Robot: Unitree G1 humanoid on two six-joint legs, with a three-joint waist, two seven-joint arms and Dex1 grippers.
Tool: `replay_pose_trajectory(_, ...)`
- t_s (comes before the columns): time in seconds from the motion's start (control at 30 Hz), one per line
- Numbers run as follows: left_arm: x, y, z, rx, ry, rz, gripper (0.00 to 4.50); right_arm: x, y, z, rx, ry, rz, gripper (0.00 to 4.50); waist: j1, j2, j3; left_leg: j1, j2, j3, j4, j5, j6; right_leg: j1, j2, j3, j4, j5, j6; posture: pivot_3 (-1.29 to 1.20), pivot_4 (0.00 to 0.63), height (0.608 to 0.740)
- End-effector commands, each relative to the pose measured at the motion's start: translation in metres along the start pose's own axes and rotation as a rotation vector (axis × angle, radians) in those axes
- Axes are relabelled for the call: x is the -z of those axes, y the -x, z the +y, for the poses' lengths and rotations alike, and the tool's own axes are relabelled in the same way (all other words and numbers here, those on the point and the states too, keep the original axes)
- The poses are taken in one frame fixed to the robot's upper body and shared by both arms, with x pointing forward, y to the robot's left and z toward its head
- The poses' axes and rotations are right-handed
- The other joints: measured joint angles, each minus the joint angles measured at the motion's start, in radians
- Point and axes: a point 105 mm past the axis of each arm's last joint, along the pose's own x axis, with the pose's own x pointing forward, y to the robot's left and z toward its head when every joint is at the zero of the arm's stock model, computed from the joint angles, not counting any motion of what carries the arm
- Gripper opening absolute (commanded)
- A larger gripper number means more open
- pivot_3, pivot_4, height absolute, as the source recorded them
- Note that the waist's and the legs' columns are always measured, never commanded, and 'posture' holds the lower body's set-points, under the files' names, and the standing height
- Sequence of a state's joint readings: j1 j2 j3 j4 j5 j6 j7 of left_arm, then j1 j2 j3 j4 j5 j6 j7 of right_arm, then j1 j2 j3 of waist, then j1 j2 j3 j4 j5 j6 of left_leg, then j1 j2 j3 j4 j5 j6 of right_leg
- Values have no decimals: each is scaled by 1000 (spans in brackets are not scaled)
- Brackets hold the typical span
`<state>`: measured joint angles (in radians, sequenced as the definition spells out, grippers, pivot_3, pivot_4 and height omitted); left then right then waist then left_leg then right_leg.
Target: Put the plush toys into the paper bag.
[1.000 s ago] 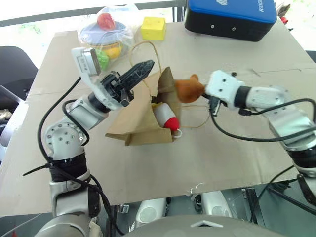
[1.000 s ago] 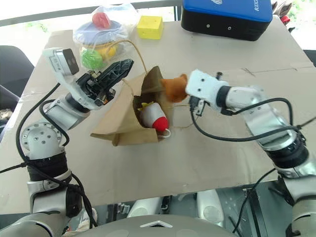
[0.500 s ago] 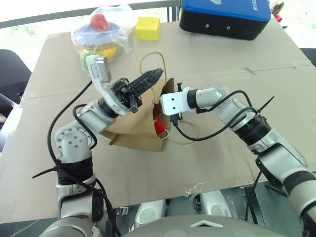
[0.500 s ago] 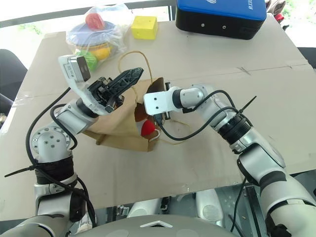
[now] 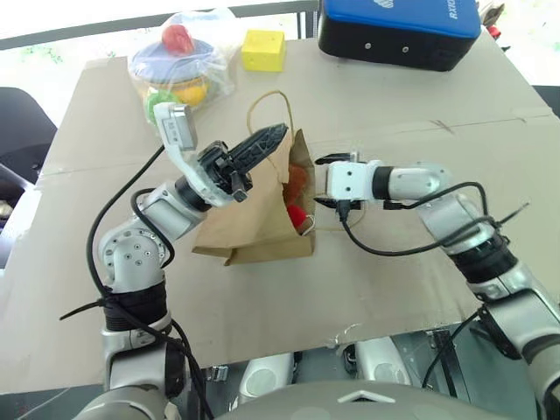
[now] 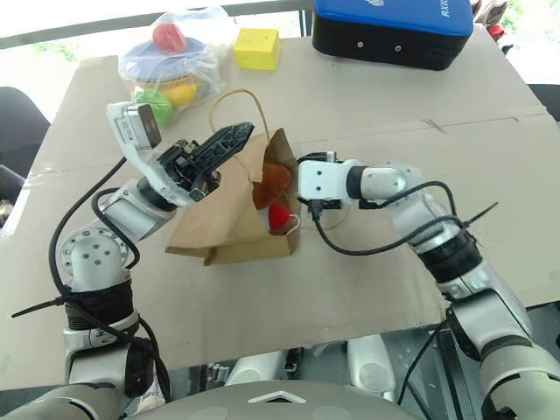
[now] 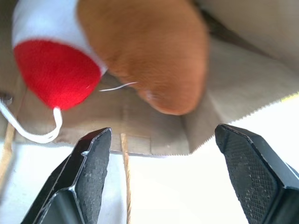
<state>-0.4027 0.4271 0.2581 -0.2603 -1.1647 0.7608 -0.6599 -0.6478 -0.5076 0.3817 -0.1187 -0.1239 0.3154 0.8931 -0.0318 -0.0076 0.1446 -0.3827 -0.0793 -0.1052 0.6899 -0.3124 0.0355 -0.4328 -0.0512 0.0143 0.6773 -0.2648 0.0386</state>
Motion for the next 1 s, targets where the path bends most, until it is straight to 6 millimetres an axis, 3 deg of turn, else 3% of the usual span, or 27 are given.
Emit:
replay_pose_trajectory(0.03, -8, -3, -6, 34, -34, -24, 0, -5, 27, -9, 85, -192, 22, 3471, 1, 0, 0, 0, -1, 0, 0, 0, 0, 0, 0, 0, 0, 0, 0, 0, 150, 740)
replay_pose_trajectory(0.1, -8, -3, -6, 35, -38, -26, 0, 9, 39, 0, 114, -388, 85, 3471, 1, 0, 0, 0, -2, 0, 0, 0, 0, 0, -1, 1, 0, 0, 0, 0, 150, 740)
replay_pose_trajectory(0.23, -8, -2, -7, 35, -41, -28, 0, 27, 55, 28, 99, -612, 179, 3471, 15, 0, 0, 0, -2, -2, -1, 0, 0, 0, -1, 1, 0, 0, 0, 0, 150, 740)
replay_pose_trajectory(0.33, -9, -2, -7, 33, -44, -30, 0, 34, 56, 43, 100, -817, 203, 3471, 13, 0, 0, 1, -3, -2, -2, 0, 0, 0, -1, 3, 1, 0, 0, 0, 150, 740)
replay_pose_trajectory(0.43, -8, -2, -7, 32, -46, -30, 0, 38, 49, 52, 106, -911, 204, 3471, 17, 0, 0, 2, -3, -3, -2, 0, 0, 0, -1, 3, 2, 0, 0, 0, 150, 740)
replay_pose_trajectory(0.53, -8, -3, -7, 33, -49, -26, 0, 34, 40, 48, 137, -990, 137, 2633, 18, 0, 0, 2, -4, -3, -2, 0, 0, 0, -1, 2, 1, 0, 0, 0, 150, 740)
replay_pose_trajectory(0.7, -9, -2, -7, 30, -55, -21, 0, 26, 34, 36, 166, -1056, 55, 244, 17, 0, 0, 2, -4, -4, -2, 0, 0, 0, -1, 2, 1, 0, 0, 0, 150, 740)
replay_pose_trajectory(0.73, -10, -2, -7, 30, -57, -21, 0, 26, 34, 35, 171, -1058, 47, 48, 17, 0, 0, 2, -4, -4, -2, 0, 0, 0, -1, 2, 1, 0, 0, 0, 150, 740)
replay_pose_trajectory(0.9, -13, -7, -8, 39, -63, -33, 0, 17, 45, 25, 190, -1086, -51, 48, 16, 0, 0, 2, -5, -4, -2, 0, 0, 0, -1, 1, 1, 0, 0, 0, 150, 740)
replay_pose_trajectory(0.97, -19, -11, -8, 53, -63, -45, 0, -3, 62, 11, 196, -1107, -199, 48, 17, 0, 0, 2, -5, -5, -2, 0, 0, 0, -1, 1, 1, 0, 0, 0, 150, 740)
replay_pose_trajectory(1.0, -27, -13, -6, 61, -44, -66, 0, -24, 74, 0, 186, -1087, -317, 48, 17, 0, 0, 1, -5, -5, -2, 0, 0, 0, -1, 1, 1, 0, 0, 0, 150, 740)
